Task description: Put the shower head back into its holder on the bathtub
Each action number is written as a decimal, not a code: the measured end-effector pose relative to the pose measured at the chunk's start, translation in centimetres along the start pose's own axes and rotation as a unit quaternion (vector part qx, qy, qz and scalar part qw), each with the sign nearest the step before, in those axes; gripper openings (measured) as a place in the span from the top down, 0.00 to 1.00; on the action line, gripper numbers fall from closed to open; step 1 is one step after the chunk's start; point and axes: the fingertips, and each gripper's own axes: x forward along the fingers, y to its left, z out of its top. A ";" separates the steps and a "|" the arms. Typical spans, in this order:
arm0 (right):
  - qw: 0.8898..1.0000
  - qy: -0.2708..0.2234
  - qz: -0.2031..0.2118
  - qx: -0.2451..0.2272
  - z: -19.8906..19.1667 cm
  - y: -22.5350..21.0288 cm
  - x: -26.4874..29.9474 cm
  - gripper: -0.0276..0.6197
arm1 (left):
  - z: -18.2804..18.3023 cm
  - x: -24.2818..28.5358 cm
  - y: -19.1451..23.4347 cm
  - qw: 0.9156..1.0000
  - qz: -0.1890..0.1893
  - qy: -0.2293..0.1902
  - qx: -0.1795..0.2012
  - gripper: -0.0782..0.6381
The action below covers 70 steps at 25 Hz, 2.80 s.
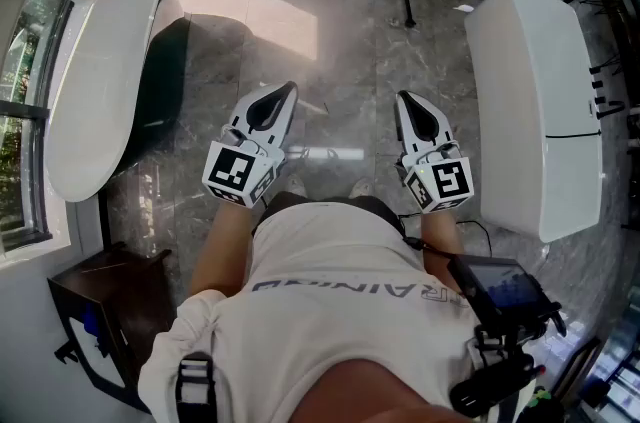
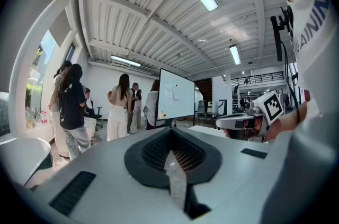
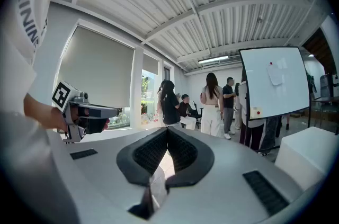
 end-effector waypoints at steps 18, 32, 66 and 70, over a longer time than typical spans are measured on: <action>1.000 0.003 -0.007 0.015 -0.6 0.1 0.1 0.94 | -0.8 0.1 -0.1 1.000 -0.012 0.013 -0.010 0.87; 0.997 -0.012 -0.067 0.026 -1.5 -5.4 -3.9 0.94 | -1.1 3.8 -3.7 0.999 -0.046 0.022 0.000 0.87; 0.940 0.032 -0.333 0.062 -2.6 -34.3 -2.8 0.94 | 0.6 41.7 -6.3 0.956 -0.290 0.041 -0.004 0.87; 0.926 0.033 -0.370 0.067 -2.8 -37.3 -4.7 0.94 | 1.1 45.4 -9.1 0.943 -0.331 0.039 0.007 0.87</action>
